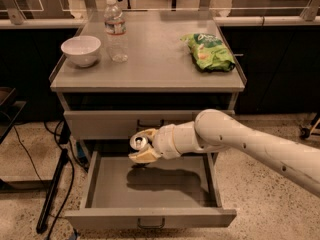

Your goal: Pick pepsi can from middle drawer and place on counter

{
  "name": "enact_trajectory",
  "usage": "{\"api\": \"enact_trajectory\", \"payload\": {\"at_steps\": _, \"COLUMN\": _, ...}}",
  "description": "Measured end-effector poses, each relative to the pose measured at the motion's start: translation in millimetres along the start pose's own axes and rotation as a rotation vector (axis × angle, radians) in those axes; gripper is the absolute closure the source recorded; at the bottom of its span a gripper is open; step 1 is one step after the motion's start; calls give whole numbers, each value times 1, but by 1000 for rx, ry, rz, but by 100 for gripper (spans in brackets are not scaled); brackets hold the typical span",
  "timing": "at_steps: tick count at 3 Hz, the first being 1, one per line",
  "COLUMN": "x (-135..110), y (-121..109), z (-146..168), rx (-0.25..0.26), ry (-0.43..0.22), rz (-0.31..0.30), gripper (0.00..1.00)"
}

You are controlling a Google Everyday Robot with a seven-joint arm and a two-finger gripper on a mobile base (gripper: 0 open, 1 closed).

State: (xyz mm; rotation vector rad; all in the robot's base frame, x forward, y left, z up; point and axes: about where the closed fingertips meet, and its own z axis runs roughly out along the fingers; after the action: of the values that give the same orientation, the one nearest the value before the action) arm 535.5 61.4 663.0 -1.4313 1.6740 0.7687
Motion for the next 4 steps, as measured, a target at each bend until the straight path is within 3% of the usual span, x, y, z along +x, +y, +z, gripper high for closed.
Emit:
{"api": "enact_trajectory", "payload": {"at_steps": 1, "x": 1, "y": 1, "z": 3, "rx": -10, "ry": -1, "rz": 4, "gripper": 100}}
{"api": "enact_trajectory", "payload": {"at_steps": 3, "x": -66, "y": -20, "z": -41, "rx": 34, "ry": -21, "rz": -77, "gripper": 100}}
{"api": "enact_trajectory", "payload": {"at_steps": 4, "x": -65, "y": -19, "z": -39, "rx": 26, "ry": -25, "rz": -72, "gripper": 100}}
